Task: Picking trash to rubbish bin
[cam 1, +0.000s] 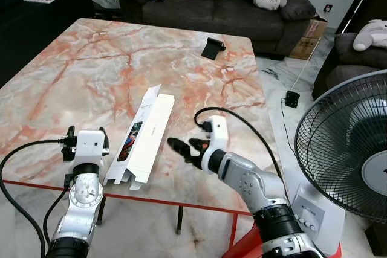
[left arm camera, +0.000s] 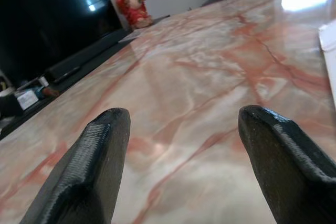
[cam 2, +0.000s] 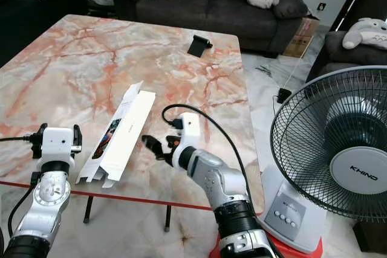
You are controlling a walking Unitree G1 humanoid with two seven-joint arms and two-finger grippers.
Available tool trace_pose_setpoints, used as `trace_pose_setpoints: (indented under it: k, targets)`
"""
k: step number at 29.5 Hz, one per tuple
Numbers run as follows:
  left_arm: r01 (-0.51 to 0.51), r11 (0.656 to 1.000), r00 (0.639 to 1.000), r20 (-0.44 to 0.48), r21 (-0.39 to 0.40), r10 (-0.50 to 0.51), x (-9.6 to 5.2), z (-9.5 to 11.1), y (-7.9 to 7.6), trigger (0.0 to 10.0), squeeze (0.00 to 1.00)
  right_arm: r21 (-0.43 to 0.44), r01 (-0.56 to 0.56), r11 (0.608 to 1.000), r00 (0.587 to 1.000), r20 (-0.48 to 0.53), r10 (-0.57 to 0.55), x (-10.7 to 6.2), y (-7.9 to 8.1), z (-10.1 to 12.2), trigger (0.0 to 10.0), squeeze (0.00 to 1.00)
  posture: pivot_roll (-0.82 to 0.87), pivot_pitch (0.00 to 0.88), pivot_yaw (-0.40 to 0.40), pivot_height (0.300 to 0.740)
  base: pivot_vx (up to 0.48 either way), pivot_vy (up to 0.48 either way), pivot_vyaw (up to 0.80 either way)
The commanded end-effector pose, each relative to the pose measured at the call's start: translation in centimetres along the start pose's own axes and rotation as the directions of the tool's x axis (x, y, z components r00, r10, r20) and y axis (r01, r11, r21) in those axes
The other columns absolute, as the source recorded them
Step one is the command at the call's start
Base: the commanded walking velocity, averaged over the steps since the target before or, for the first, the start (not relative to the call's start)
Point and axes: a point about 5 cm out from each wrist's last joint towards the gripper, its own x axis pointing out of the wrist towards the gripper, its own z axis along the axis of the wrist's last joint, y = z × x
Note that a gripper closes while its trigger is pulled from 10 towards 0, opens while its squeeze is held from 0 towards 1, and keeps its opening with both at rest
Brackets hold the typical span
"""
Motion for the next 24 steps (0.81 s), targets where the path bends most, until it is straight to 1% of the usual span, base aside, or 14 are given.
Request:
trace_pose_setpoints:
  k: [1,2,3,4,5,6,9,15,17,19,21,24]
  targets:
    - [-0.013,0.996,0.999,-0.036,-0.086,0.01,-0.6,-0.7,-0.2,10.0,0.0,-0.018,-0.003,1.0,1.0,-0.009,0.003,0.2,0.3,0.1,10.0,0.0,0.0,0.0,-0.112,0.74,0.0,0.0,0.0]
    - [-0.015,0.992,0.999,-0.049,-0.123,0.009,-0.8,-1.0,-0.2,10.0,0.0,-0.016,-0.004,1.0,1.0,-0.014,0.003,0.2,0.3,0.0,10.0,0.0,0.0,0.0,-0.112,0.74,0.0,0.0,0.0]
    - [-0.002,0.984,0.998,-0.068,-0.177,-0.011,-1.0,-1.3,-0.5,10.0,0.0,-0.013,-0.003,1.0,1.0,-0.022,0.002,0.4,0.3,-0.2,10.0,0.0,0.0,0.0,-0.112,0.74,0.0,0.0,0.0]
    - [0.047,0.971,0.995,-0.075,-0.233,-0.067,-1.5,-1.5,-1.4,10.0,0.0,-0.006,0.0,1.0,0.999,-0.035,0.0,0.6,0.3,-0.6,10.0,0.0,0.0,0.0,-0.112,0.74,0.0,0.0,0.0]
    - [0.076,0.967,0.993,-0.067,-0.242,-0.094,-1.7,-1.4,-1.8,10.0,0.0,-0.002,0.001,1.0,0.999,-0.04,-0.001,0.6,0.2,-0.7,10.0,0.0,0.0,0.0,-0.114,0.74,0.0,0.0,0.0]
    - [0.126,0.961,0.989,-0.049,-0.248,-0.142,-2.1,-1.1,-2.6,10.0,0.0,0.004,0.004,1.0,0.998,-0.055,-0.003,0.8,0.2,-0.9,10.0,0.0,0.01,0.006,-0.118,0.74,0.0,0.0,0.0]
    - [0.151,0.949,0.984,-0.051,-0.276,-0.171,-2.3,-1.0,-3.1,10.0,0.0,0.014,-0.005,1.0,0.998,-0.066,0.006,1.0,0.3,-1.1,10.0,0.0,0.01,0.011,-0.119,0.74,0.0,0.0,0.0]
    - [0.17,0.94,0.98,-0.047,-0.294,-0.192,-2.2,-0.9,-3.0,10.0,0.0,0.027,0.006,1.0,0.995,-0.102,-0.003,1.6,0.2,-2.0,10.0,0.0,0.01,0.022,-0.122,0.74,0.0,0.0,0.0]
    - [0.164,0.941,0.982,-0.039,-0.296,-0.183,-1.9,-0.8,-2.3,10.0,0.0,0.029,-0.006,1.0,0.994,-0.106,0.009,1.8,0.3,-2.1,10.0,0.0,0.02,0.026,-0.123,0.74,0.0,0.0,0.0]
    - [0.161,0.938,0.982,-0.046,-0.307,-0.183,-1.7,-0.8,-1.9,10.0,0.0,0.032,-0.015,0.999,0.994,-0.109,0.018,1.9,0.5,-2.2,10.0,0.0,0.02,0.026,-0.123,0.74,0.0,0.0,0.0]
    - [0.166,0.934,0.981,-0.049,-0.315,-0.19,-1.7,-0.9,-2.0,10.0,0.0,0.035,-0.019,0.999,0.994,-0.111,0.023,2.0,0.5,-2.2,10.0,0.0,0.02,0.027,-0.124,0.74,0.0,0.0,0.0]
    - [0.207,0.923,0.971,-0.05,-0.326,-0.235,-1.8,-0.8,-2.6,10.0,0.0,0.033,-0.026,0.999,0.993,-0.116,0.029,2.3,0.7,-2.4,10.0,0.0,0.02,0.027,-0.124,0.74,0.0,0.0,0.0]
